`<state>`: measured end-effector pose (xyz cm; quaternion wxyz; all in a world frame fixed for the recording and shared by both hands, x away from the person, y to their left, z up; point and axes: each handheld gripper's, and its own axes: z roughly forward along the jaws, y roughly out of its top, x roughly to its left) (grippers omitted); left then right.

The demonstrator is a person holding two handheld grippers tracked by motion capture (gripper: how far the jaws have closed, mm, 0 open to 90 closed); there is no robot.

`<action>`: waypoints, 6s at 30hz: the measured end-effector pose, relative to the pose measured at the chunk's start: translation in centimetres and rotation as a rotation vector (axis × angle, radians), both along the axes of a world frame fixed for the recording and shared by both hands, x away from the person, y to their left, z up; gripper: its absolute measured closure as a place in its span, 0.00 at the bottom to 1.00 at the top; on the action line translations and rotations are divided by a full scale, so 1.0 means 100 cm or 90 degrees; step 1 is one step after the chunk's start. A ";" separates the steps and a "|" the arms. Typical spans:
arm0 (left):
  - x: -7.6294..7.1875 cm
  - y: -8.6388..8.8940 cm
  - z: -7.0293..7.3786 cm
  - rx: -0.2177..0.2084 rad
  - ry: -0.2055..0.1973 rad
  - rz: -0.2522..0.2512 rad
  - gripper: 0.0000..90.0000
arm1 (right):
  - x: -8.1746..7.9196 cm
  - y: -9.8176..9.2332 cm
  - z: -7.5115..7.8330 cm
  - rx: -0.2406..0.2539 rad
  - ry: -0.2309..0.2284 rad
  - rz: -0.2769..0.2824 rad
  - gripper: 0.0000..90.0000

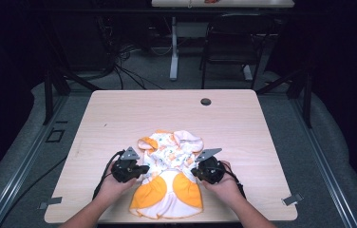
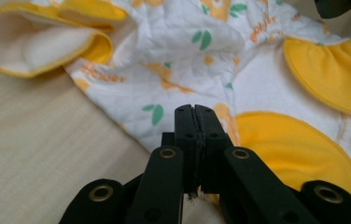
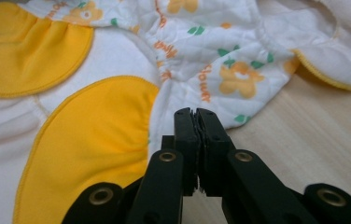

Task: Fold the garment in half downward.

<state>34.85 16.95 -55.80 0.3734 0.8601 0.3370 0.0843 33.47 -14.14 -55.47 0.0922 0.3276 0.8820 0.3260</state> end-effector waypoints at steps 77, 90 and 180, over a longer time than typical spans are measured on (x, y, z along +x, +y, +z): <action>0.125 -0.018 -0.013 0.046 0.022 0.103 0.71 | 0.145 0.031 -0.008 -0.053 0.039 -0.118 0.69; 0.124 -0.019 -0.011 0.033 0.053 0.101 0.93 | 0.141 0.034 -0.008 -0.036 0.047 -0.091 0.94; 0.030 0.011 0.032 -0.042 -0.082 -0.002 0.94 | 0.035 0.017 0.036 -0.004 -0.105 0.036 0.93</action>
